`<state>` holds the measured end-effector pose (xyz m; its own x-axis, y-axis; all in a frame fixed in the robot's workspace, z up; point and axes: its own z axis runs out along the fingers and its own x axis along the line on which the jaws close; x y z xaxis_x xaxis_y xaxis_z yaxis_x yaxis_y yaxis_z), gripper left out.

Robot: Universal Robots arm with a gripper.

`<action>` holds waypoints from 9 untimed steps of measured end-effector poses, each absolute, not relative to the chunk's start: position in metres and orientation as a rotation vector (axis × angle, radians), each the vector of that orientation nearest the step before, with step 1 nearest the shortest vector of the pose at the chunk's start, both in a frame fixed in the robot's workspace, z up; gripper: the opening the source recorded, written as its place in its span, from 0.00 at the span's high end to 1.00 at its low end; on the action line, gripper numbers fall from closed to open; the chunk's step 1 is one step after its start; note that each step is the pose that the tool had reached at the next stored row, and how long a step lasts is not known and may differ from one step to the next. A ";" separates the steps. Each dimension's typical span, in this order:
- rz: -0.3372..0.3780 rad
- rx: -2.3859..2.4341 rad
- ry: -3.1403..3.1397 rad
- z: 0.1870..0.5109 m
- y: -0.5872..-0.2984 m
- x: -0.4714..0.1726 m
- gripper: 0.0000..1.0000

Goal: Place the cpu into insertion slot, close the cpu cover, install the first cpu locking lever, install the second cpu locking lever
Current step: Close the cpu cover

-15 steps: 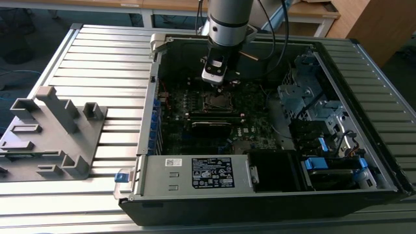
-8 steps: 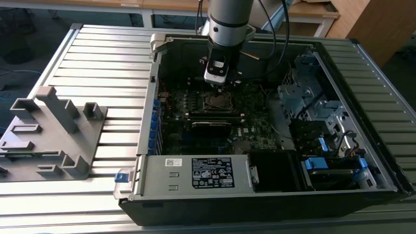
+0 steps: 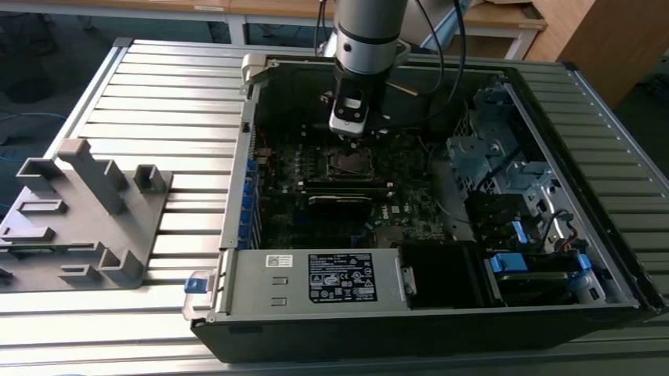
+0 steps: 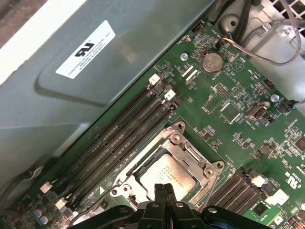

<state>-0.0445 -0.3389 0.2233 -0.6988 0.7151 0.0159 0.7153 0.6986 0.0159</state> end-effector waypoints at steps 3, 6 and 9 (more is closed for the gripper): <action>-0.033 -1.182 -2.901 0.223 -0.339 -0.044 0.89; -0.032 -1.147 -2.915 0.223 -0.339 -0.044 0.89; -0.032 -1.143 -2.916 0.223 -0.339 -0.044 0.89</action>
<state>-0.0445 -0.3389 0.2232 -0.7337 0.6793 0.0159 0.6794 0.7336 0.0159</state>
